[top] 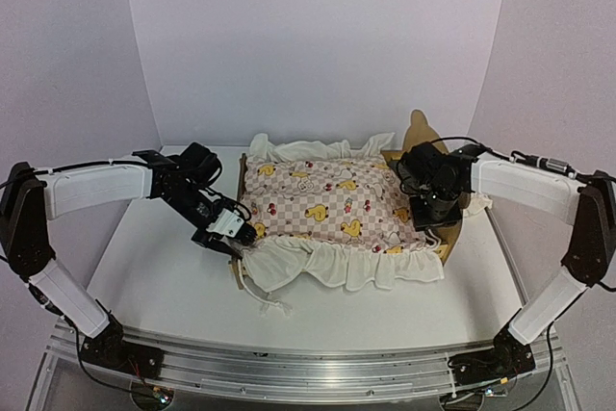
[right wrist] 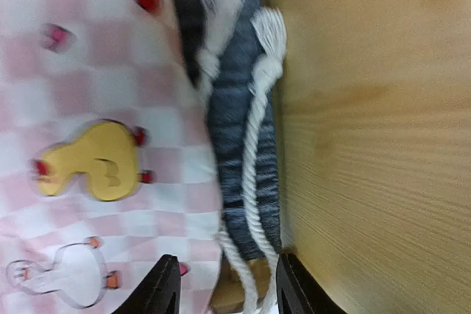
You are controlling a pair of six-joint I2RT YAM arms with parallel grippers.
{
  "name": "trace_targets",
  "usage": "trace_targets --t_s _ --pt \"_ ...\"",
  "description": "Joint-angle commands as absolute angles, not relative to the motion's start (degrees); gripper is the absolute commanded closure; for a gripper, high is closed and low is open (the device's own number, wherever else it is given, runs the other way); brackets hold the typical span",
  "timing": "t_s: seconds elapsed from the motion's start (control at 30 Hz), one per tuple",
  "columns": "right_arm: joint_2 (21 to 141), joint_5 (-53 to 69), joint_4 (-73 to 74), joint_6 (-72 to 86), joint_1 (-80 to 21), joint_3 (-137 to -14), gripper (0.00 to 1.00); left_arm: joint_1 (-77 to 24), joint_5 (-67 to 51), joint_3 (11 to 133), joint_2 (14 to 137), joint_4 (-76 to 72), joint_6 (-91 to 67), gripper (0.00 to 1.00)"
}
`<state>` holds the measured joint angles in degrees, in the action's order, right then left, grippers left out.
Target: Set up the pet bed
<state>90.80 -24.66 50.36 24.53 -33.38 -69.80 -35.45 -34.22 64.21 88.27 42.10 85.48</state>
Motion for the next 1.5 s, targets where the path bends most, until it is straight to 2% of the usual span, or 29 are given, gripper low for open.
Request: trace_targets --t_s 0.0,0.13,0.2,0.3,0.47,0.7,0.9,1.0,1.1,1.23,1.33,1.37,1.47 --pt "87.9 -25.4 54.2 20.7 -38.1 -77.8 0.52 -35.3 -38.6 68.3 85.9 46.3 84.2 0.47" --pt "84.3 -31.1 53.1 16.9 -47.7 -80.5 0.45 -35.3 -44.2 68.8 81.9 49.9 82.5 0.40" --pt "82.7 -30.5 48.1 15.3 -54.0 -78.3 0.43 -35.3 -47.0 68.4 79.8 50.4 79.2 0.38" --pt "81.6 -27.1 33.2 13.5 -64.3 -69.5 0.37 -35.3 -49.8 66.7 76.5 49.0 72.6 0.37" --pt "90.1 -23.6 7.9 12.6 -75.5 -61.4 0.38 -35.2 -49.0 57.4 68.7 35.2 52.3 0.38" --pt "109.2 -22.8 -2.3 18.2 -79.3 -70.5 0.36 -35.0 -40.4 44.2 58.8 16.5 30.6 0.38" --pt "119.1 -29.7 -2.5 26.8 -79.4 -75.2 0.27 -35.0 -34.5 39.9 55.6 12.0 23.1 0.39" --pt "123.7 -30.6 0.3 28.2 -79.4 -79.7 0.26 -35.0 -34.5 39.0 54.5 11.4 21.8 0.39" --pt "127.2 -32.3 4.6 30.2 -79.4 -81.4 0.34 -35.0 -34.4 38.9 54.0 11.0 21.2 0.39" --pt "126.2 -33.9 9.7 35.4 -79.4 -78.5 0.68 -35.0 -35.5 39.5 52.9 12.5 23.0 0.40" --pt "122.2 -30.2 10.3 36.4 -79.4 -74.5 0.95 -35.0 -41.0 39.1 52.0 14.4 28.4 0.43" --pt "120.9 -27.2 10.3 35.6 -79.4 -73.6 1.00 -35.1 -43.3 38.7 51.9 15.0 29.8 0.45" --pt "116.8 -14.6 10.2 30.8 -79.4 -73.5 1.00 -37.0 -48.9 38.5 53.3 18.0 34.1 0.48"
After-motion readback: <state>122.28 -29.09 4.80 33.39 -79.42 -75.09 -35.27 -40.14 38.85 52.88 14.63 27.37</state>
